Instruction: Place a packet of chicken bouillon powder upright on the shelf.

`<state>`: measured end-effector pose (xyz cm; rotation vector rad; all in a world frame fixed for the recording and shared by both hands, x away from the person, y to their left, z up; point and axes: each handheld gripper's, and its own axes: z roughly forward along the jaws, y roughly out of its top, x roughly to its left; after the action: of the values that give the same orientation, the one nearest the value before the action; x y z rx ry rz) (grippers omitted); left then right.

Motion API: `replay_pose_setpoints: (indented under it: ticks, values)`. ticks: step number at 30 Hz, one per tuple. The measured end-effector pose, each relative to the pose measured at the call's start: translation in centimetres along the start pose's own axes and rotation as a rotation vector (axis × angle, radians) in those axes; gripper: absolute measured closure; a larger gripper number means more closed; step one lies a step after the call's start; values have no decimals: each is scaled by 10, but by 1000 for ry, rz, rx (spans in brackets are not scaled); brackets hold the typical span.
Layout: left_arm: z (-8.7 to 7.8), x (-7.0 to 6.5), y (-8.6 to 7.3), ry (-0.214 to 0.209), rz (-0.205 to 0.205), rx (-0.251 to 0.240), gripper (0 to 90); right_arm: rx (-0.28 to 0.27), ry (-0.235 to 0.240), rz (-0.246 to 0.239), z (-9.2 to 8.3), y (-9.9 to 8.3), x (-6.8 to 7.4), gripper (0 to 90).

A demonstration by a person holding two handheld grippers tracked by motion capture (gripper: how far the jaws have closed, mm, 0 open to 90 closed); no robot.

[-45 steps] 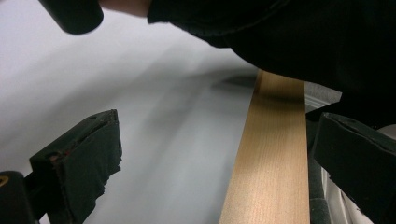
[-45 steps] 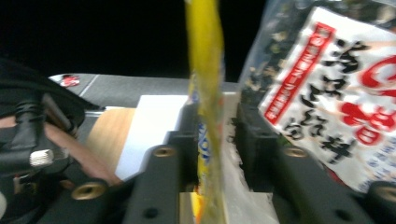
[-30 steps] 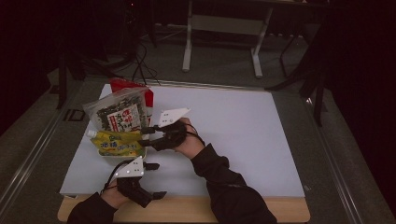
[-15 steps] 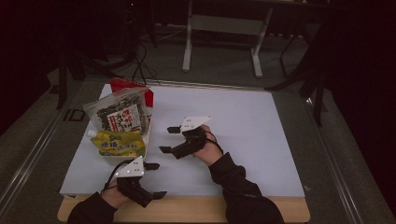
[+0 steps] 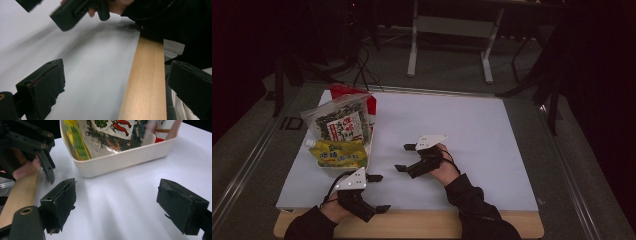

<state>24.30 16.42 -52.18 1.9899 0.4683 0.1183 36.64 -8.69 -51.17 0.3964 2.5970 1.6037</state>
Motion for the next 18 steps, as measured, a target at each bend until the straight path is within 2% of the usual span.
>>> replay_pose_setpoints:
  ticks: [5, 15, 18]
  values:
    - [-1, 0, 0, 0, -3, -5, 21, 2, -12, 15, -11, -10, 0, 158]
    - [-1, 0, 1, 0, 1, -5, 21, -27, -84, 48, -44, -26, -3, 159]
    - [-1, 0, 1, -1, -2, -5, 21, -20, -100, 48, -52, -32, -2, 158]
